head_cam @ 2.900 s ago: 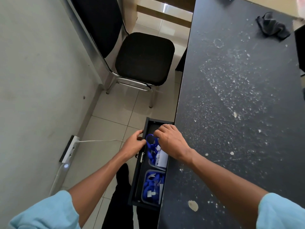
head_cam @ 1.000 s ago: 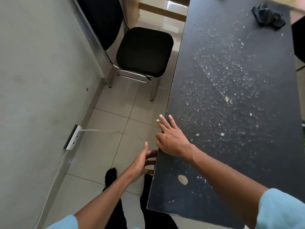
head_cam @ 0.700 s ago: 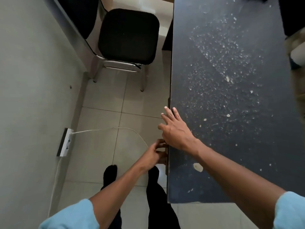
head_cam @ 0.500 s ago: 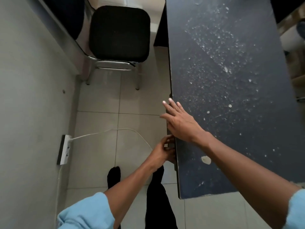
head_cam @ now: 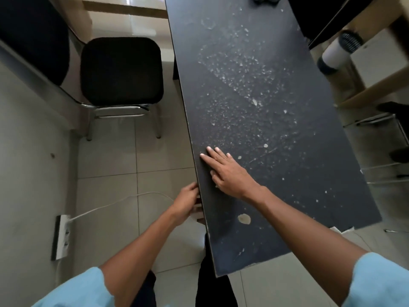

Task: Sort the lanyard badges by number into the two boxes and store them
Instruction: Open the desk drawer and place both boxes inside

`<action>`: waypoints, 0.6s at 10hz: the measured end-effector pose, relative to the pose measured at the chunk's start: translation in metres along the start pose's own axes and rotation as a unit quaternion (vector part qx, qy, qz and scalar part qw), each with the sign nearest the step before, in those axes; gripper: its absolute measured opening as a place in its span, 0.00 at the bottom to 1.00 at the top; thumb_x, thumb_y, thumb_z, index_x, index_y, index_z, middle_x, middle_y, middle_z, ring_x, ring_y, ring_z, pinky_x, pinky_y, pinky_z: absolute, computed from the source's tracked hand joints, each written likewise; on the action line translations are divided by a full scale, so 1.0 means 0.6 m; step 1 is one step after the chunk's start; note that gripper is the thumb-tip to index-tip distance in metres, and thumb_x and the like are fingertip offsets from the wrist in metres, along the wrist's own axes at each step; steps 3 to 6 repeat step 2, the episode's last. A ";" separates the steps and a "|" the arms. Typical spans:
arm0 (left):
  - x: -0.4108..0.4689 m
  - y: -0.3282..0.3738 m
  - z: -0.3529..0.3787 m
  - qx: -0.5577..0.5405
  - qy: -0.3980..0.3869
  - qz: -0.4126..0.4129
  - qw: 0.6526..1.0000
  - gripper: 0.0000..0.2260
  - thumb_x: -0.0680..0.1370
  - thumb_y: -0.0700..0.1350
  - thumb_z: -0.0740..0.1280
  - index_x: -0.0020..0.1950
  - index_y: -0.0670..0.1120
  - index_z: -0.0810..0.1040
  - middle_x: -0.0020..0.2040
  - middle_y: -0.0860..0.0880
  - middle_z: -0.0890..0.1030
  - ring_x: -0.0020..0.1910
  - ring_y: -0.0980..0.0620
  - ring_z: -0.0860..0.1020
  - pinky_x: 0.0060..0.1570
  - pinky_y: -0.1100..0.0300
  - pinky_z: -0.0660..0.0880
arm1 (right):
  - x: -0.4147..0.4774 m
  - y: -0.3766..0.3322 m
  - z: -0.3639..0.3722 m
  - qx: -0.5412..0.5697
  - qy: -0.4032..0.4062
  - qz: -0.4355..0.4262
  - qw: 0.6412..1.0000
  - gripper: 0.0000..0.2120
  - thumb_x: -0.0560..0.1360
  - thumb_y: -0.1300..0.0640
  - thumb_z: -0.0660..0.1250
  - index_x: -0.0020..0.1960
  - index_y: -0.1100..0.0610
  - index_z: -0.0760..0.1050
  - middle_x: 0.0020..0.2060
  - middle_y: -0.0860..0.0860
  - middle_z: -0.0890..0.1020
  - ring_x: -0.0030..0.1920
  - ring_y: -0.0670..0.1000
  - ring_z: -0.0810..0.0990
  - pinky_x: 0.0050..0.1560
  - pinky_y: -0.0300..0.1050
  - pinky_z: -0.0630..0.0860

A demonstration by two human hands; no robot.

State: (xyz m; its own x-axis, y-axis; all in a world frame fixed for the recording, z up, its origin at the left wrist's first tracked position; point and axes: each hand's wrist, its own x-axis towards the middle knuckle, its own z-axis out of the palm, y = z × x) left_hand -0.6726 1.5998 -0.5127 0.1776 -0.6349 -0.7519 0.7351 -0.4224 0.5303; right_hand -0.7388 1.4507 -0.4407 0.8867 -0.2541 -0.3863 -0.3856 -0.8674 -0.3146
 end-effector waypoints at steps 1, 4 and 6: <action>-0.007 0.038 -0.007 -0.035 0.141 0.036 0.989 0.09 0.85 0.43 0.57 0.61 0.45 0.75 0.55 0.43 0.80 0.52 0.45 0.80 0.49 0.49 0.79 | -0.014 0.011 -0.010 0.021 -0.019 0.005 1.000 0.29 0.82 0.58 0.54 0.80 0.49 0.50 0.80 0.49 0.48 0.80 0.51 0.44 0.79 0.53 0.45; -0.033 0.066 0.007 0.003 0.222 0.100 0.970 0.09 0.85 0.44 0.57 0.61 0.45 0.75 0.57 0.45 0.79 0.55 0.47 0.79 0.50 0.49 0.79 | -0.026 0.028 -0.026 0.024 -0.045 0.000 0.999 0.28 0.82 0.57 0.54 0.80 0.50 0.51 0.80 0.49 0.48 0.80 0.52 0.44 0.78 0.56 0.47; -0.033 0.066 0.007 0.003 0.222 0.100 0.970 0.09 0.85 0.44 0.57 0.61 0.45 0.75 0.57 0.45 0.79 0.55 0.47 0.79 0.50 0.49 0.79 | -0.026 0.028 -0.026 0.024 -0.045 0.000 0.999 0.28 0.82 0.57 0.54 0.80 0.50 0.51 0.80 0.49 0.48 0.80 0.52 0.44 0.78 0.56 0.47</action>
